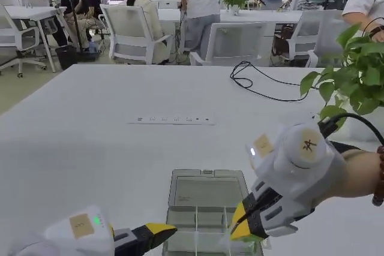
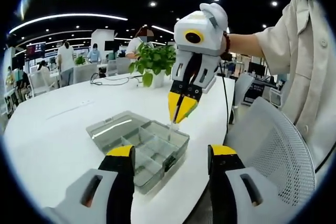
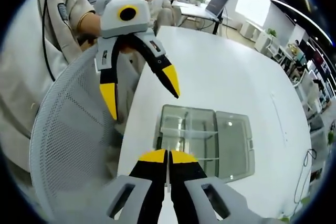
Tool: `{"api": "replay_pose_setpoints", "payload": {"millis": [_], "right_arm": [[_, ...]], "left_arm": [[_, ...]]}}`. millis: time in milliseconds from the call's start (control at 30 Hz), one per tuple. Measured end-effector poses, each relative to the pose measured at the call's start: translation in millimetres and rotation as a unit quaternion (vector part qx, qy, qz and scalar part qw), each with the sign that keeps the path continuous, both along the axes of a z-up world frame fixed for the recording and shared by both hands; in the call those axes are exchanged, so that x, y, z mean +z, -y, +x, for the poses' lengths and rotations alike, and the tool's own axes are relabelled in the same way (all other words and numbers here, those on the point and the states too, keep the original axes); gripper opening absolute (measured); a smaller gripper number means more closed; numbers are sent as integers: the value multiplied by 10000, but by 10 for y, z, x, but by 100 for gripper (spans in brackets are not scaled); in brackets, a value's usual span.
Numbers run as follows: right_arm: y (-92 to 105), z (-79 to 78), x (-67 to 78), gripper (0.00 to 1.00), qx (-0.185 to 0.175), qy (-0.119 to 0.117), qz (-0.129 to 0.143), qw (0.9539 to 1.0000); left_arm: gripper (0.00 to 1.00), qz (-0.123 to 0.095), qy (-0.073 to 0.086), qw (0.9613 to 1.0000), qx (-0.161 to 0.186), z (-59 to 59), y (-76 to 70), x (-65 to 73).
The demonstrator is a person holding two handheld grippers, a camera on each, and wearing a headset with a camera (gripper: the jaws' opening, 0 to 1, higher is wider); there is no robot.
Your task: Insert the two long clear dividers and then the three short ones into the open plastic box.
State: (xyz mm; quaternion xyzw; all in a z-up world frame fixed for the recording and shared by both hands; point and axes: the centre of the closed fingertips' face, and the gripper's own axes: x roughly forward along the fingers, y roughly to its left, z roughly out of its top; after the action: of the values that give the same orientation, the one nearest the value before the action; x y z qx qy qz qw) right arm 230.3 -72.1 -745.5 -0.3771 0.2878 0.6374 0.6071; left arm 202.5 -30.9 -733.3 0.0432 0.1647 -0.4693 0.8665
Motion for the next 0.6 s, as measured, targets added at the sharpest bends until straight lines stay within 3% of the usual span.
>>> {"api": "replay_pose_setpoints", "payload": {"millis": [167, 600], "right_arm": [[73, 113, -83, 2, -149, 34, -239, 9996], [148, 306, -236, 2, -307, 97, -565, 9979]], "left_arm": [[61, 71, 6, 9999, 121, 38, -32, -33], [70, 113, -36, 9996, 262, 71, -67, -71]]}}
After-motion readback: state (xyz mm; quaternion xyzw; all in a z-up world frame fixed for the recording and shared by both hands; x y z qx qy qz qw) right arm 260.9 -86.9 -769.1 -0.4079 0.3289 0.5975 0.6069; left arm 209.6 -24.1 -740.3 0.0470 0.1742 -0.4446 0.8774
